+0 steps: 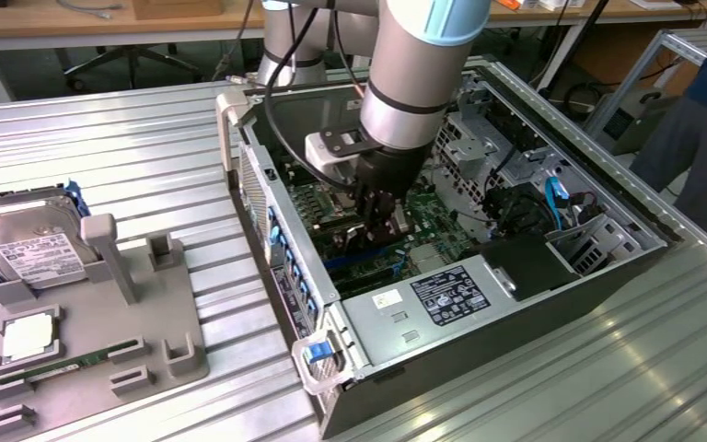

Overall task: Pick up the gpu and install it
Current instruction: 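Insert the gpu into the slot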

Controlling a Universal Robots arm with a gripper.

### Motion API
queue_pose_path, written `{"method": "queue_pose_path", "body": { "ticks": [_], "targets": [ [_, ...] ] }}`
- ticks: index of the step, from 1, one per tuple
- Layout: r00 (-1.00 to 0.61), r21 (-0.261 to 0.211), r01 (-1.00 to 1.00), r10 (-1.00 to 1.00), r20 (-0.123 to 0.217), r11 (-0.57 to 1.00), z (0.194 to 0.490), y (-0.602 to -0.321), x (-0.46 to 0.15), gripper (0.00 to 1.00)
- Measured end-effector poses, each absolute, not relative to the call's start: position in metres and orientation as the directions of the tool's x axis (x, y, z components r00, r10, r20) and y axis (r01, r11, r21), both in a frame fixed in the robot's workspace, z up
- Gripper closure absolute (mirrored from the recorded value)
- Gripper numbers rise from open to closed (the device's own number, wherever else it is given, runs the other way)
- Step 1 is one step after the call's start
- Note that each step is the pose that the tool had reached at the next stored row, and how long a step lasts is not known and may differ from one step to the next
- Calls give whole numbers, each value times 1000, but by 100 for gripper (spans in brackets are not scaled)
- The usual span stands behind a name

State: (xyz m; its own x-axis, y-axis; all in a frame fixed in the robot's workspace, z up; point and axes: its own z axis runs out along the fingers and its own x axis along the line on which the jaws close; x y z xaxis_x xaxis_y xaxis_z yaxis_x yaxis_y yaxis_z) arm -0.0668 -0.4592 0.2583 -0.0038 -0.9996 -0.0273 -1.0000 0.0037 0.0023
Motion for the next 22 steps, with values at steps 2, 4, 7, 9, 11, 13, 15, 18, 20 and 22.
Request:
{"method": "queue_pose_path", "body": {
  "ticks": [2,4,7,9,11,13,15,18,20,22],
  "targets": [
    [-7,2,-1000,-1000,-27,6,259,-460,-67,73],
    [-8,2,-1000,-1000,-27,8,257,-460,-67,73],
    [-12,2,-1000,-1000,-27,12,257,-460,-67,73],
    [-14,2,-1000,-1000,-27,14,256,-460,-68,73],
    [-14,2,-1000,-1000,-27,14,256,-460,-68,73],
    [-15,2,-1000,-1000,-27,14,256,-460,-68,73],
    [-15,2,-1000,-1000,-27,15,255,-460,-68,73],
    [-14,2,-1000,-1000,-27,14,255,-460,-68,73],
    [-15,2,-1000,-1000,-27,14,255,-460,-68,73],
    [-15,2,-1000,-1000,-27,14,255,-460,-68,73]
  ]
}}
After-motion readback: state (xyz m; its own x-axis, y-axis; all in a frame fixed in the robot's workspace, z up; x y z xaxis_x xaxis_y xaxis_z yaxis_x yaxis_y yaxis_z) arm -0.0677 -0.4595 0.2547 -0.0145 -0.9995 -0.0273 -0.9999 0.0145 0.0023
